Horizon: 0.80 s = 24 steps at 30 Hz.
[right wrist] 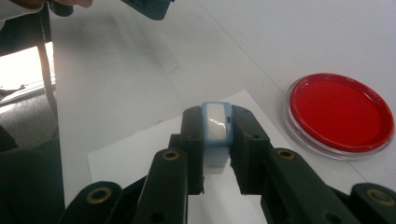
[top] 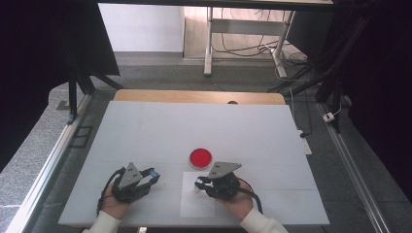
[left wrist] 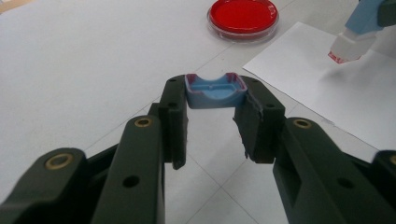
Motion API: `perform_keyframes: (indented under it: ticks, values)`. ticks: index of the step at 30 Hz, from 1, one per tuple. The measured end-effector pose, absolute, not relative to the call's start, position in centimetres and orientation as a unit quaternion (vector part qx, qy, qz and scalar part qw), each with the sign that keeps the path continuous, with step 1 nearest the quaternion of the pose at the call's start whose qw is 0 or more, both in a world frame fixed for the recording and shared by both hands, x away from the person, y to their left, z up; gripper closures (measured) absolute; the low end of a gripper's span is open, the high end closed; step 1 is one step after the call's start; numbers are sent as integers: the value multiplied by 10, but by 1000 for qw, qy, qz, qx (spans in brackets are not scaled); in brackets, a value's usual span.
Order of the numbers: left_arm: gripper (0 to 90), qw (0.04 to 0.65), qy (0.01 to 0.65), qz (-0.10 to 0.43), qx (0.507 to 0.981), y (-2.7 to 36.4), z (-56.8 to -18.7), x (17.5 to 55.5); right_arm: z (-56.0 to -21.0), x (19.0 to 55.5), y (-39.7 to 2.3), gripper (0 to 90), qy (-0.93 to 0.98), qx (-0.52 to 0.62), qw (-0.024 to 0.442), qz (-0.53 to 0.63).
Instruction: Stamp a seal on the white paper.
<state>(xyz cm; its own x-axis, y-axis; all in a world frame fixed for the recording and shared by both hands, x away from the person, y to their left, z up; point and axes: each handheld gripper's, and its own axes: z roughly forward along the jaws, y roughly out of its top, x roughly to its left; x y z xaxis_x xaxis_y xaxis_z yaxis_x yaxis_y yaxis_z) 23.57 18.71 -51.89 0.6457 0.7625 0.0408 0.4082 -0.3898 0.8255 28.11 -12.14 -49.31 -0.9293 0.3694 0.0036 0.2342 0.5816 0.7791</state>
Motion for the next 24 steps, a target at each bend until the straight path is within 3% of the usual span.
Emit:
perform_keyframes:
  ticks: [24]
  values:
    - [640,416,360,213,808,187,-519,236,-500,283,-117,754,893,166,90,409]
